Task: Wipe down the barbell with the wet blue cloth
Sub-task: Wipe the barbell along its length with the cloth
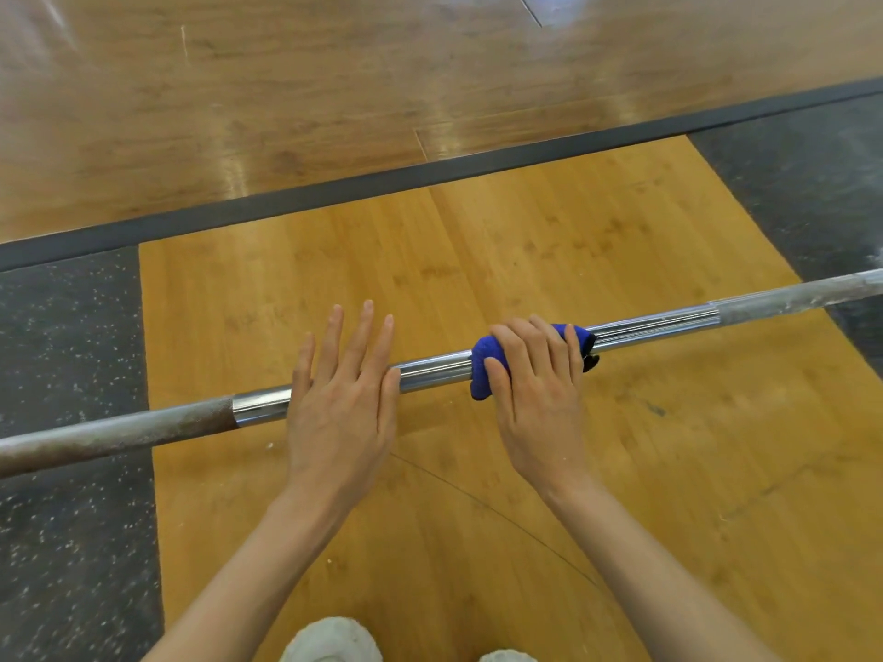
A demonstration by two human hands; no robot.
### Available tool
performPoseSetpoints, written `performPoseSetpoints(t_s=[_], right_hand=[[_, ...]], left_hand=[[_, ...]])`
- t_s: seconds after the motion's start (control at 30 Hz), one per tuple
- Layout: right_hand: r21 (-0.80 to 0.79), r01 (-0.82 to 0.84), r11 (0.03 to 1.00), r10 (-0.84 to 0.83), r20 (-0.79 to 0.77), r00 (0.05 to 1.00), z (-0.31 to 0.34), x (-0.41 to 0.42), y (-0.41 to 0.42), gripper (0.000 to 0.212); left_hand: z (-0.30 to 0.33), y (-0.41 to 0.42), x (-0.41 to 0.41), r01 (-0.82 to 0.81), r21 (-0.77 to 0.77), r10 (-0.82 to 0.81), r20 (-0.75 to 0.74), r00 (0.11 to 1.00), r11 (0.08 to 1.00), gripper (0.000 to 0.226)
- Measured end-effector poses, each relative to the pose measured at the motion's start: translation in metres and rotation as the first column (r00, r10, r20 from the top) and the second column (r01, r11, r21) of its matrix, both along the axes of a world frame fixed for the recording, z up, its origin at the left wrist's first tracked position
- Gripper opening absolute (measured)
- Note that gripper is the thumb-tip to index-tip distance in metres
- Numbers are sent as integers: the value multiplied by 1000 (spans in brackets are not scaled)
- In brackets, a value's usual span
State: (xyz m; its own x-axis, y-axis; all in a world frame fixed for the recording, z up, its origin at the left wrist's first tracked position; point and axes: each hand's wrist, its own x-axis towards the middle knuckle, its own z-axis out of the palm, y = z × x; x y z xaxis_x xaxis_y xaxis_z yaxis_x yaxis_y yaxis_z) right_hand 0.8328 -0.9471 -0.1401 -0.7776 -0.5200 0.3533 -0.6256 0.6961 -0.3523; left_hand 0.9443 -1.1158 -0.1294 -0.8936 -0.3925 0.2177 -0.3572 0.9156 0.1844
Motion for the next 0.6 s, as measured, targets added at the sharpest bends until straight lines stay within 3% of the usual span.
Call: performPoseSetpoints(t_s=[0.17, 0.33, 0.47, 0.6], right_hand=[[78, 87, 993, -87, -9, 996, 6, 19, -12, 48], [224, -127, 966, 153, -103, 983, 15, -2, 5, 49], [213, 12, 977, 11, -108, 994, 13, 16, -2, 42], [217, -239, 946, 261, -76, 962, 15, 25, 2, 45]], left_hand=[[-5, 15, 0, 28, -26, -30, -40, 999, 999, 50], [-6, 25, 12, 39, -49, -41, -41, 998, 998, 49], [-7, 33, 17, 14, -43, -17, -60, 998, 999, 49], [-6, 36, 24, 30, -38, -32, -56, 998, 999, 49]])
